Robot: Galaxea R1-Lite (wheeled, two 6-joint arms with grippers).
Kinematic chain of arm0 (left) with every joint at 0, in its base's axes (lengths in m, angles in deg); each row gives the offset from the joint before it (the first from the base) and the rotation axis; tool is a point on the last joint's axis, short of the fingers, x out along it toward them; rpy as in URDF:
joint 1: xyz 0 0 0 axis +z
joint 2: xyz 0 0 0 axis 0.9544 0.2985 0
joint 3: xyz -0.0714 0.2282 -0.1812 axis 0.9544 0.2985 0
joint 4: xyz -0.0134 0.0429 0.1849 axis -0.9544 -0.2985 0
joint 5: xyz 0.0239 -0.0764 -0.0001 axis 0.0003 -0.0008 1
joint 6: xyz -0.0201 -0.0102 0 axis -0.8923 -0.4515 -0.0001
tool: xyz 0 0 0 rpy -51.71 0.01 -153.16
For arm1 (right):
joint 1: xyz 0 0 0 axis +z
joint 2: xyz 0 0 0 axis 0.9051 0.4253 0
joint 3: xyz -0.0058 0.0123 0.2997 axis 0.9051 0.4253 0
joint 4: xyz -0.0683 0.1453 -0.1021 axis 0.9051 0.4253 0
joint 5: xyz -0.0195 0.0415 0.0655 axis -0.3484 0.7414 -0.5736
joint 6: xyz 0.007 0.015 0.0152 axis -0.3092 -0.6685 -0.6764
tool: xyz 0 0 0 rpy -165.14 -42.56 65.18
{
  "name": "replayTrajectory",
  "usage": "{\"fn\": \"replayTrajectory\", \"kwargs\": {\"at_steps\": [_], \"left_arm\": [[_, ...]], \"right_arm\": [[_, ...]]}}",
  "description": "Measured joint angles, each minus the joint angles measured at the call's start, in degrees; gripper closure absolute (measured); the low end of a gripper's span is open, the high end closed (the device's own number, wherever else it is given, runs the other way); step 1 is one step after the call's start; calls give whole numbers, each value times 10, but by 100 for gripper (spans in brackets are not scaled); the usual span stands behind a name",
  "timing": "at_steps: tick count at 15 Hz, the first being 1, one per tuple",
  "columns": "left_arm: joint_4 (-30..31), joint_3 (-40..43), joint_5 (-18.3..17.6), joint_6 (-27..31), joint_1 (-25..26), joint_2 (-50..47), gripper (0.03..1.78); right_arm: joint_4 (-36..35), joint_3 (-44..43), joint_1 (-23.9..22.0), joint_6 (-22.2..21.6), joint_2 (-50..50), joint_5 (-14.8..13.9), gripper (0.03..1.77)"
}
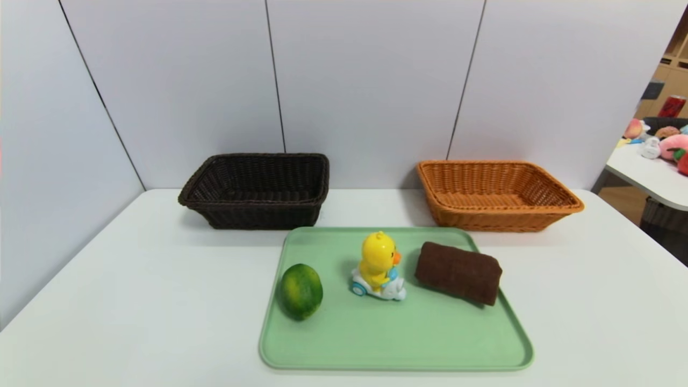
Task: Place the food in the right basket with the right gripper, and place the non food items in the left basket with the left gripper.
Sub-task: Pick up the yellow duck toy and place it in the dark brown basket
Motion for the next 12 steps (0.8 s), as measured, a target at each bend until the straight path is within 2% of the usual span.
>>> {"fn": "replayTrajectory", "kwargs": {"at_steps": [12], "left_arm": [[0,0,0,0,0,0,12]], "right_arm": [[-1,0,0,0,0,0,10]]}}
